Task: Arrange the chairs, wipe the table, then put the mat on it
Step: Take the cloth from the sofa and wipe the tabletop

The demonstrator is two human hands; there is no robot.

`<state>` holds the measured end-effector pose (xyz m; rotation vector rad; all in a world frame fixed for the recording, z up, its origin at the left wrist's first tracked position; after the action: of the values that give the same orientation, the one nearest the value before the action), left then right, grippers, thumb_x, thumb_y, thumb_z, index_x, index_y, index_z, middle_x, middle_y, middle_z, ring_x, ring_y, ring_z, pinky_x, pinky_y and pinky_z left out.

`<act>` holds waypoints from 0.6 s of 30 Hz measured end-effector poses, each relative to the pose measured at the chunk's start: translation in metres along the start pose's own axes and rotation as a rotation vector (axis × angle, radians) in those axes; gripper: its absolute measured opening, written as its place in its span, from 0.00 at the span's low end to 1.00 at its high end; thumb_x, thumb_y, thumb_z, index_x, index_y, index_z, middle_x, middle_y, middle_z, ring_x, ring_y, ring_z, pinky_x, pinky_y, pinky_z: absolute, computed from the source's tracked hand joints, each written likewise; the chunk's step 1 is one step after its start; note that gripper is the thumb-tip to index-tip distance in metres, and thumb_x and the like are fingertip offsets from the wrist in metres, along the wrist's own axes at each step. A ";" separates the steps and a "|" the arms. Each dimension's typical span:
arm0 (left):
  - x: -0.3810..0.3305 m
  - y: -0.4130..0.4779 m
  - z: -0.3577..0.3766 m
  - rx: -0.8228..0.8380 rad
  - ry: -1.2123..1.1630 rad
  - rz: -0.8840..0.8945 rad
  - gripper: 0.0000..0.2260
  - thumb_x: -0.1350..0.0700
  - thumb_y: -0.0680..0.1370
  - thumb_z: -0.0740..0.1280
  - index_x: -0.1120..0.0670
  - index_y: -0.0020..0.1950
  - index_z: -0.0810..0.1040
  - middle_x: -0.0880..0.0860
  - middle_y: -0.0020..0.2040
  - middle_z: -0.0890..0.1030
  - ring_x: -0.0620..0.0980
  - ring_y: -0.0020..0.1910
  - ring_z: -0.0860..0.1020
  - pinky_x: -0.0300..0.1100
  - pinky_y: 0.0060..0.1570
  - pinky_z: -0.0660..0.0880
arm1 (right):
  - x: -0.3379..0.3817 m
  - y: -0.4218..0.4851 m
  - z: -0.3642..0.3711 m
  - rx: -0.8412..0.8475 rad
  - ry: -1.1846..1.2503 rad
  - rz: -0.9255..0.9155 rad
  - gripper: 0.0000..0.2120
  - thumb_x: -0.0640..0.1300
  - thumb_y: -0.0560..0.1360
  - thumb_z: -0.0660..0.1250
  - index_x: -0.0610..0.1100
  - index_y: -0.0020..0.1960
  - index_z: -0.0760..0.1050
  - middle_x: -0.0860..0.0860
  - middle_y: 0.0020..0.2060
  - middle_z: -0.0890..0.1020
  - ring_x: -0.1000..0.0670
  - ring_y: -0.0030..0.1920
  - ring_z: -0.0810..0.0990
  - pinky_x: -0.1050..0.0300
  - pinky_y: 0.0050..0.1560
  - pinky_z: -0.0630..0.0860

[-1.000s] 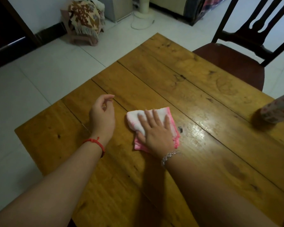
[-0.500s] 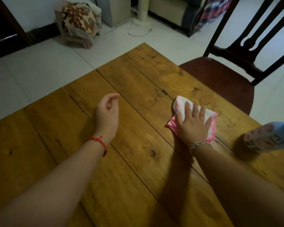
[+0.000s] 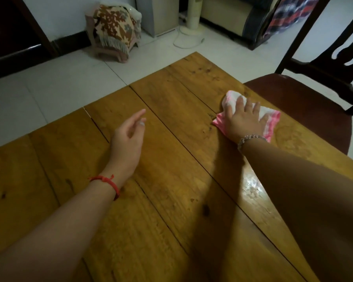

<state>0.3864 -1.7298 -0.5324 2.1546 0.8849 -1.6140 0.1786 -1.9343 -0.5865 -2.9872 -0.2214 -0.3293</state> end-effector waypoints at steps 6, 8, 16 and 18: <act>0.028 0.010 -0.049 -0.154 -0.026 0.001 0.16 0.56 0.81 0.55 0.50 0.68 0.70 0.50 0.65 0.74 0.42 0.60 0.72 0.24 0.46 0.68 | 0.077 0.008 0.016 0.055 -0.082 -0.246 0.32 0.62 0.76 0.53 0.50 0.75 0.48 0.47 0.76 0.47 0.41 0.75 0.41 0.34 0.70 0.45; 0.032 0.011 -0.059 -0.172 -0.013 -0.001 0.16 0.56 0.81 0.55 0.50 0.68 0.69 0.50 0.66 0.74 0.46 0.63 0.73 0.23 0.48 0.67 | 0.101 0.002 0.020 0.077 -0.056 -0.302 0.33 0.61 0.77 0.53 0.48 0.76 0.47 0.46 0.76 0.47 0.42 0.75 0.41 0.36 0.70 0.45; 0.063 0.005 -0.089 -0.195 0.231 -0.088 0.18 0.54 0.81 0.56 0.43 0.70 0.65 0.54 0.70 0.69 0.60 0.68 0.68 0.48 0.59 0.72 | 0.200 -0.070 0.039 0.195 0.009 -0.667 0.29 0.56 0.80 0.47 0.46 0.76 0.45 0.48 0.76 0.46 0.46 0.75 0.42 0.46 0.72 0.42; 0.068 0.001 -0.102 -0.241 0.213 -0.102 0.18 0.54 0.81 0.55 0.43 0.71 0.64 0.55 0.70 0.69 0.62 0.67 0.69 0.53 0.60 0.72 | 0.216 -0.087 0.048 0.216 0.021 -0.723 0.29 0.56 0.80 0.47 0.45 0.76 0.45 0.48 0.76 0.47 0.46 0.75 0.41 0.47 0.72 0.42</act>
<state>0.4756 -1.6521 -0.5637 2.1659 1.2037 -1.2596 0.3828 -1.8135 -0.5744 -2.5798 -1.2467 -0.3681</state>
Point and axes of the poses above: each hand's wrist, its own y-axis towards the middle knuckle, its own z-axis out of the palm, x = y × z, the point moved 7 cm from there along y, towards the middle knuckle
